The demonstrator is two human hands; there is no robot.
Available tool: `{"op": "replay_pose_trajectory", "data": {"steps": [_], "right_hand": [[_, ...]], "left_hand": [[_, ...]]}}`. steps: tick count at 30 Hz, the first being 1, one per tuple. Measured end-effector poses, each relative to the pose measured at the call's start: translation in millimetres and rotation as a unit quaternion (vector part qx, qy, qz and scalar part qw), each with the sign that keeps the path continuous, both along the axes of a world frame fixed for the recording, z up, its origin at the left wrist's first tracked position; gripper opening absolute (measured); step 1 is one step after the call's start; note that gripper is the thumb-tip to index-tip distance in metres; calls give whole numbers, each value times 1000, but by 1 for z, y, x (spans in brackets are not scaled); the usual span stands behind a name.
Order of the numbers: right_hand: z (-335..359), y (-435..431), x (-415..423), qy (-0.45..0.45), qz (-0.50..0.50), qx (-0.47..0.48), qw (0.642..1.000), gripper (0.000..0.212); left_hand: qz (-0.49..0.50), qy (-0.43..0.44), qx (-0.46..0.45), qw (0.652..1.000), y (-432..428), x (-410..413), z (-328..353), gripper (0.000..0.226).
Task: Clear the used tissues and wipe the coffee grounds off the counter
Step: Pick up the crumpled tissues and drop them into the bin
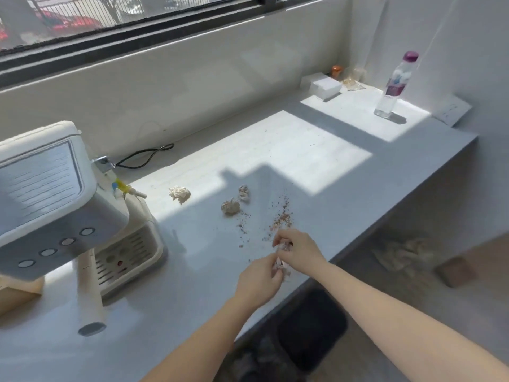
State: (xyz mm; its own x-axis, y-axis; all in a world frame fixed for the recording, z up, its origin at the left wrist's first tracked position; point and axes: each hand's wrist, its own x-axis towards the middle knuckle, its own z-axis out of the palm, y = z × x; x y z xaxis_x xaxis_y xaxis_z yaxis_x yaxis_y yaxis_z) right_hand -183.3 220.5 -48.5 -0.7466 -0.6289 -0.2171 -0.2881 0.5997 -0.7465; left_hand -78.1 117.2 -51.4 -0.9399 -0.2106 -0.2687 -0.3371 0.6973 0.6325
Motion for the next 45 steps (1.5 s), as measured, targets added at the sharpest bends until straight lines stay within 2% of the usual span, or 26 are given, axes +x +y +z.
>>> {"op": "replay_pose_trajectory", "data": {"steps": [1,3,8,13,17,23,25,31,36,41,45], "right_hand": [[-2,18,-1,4,-14,7,1000,19],[-9,54,-1,8,-51,16,999,21],[-39,123,19,1,-183,10,983,26],[-102,171,50,-93,-298,4,950,23],[-165,186,72,-137,-334,58,931,26],[-228,178,91,-208,-361,100,903,20],[-240,173,91,-220,-363,104,900,23],[-253,166,94,-303,-392,117,861,60],[-247,169,99,-317,-386,114,859,60],[-219,164,83,-227,-399,89,884,55],[-181,157,61,-121,-392,79,908,51]], "left_hand": [[-32,-10,1,999,16,-5,-2,6],[-70,-29,20,997,47,-15,-10,12],[-98,-135,108,980,107,-21,-50,19],[-24,-221,182,958,129,-2,-112,20],[10,-255,183,949,131,17,-165,8],[71,-312,181,930,130,40,-221,19],[64,-314,171,932,129,40,-235,20],[-9,-334,223,916,134,22,-246,47],[-34,-310,226,923,133,18,-236,55],[-87,-236,192,949,141,6,-208,63],[-128,-144,137,972,153,-20,-169,58]]}}
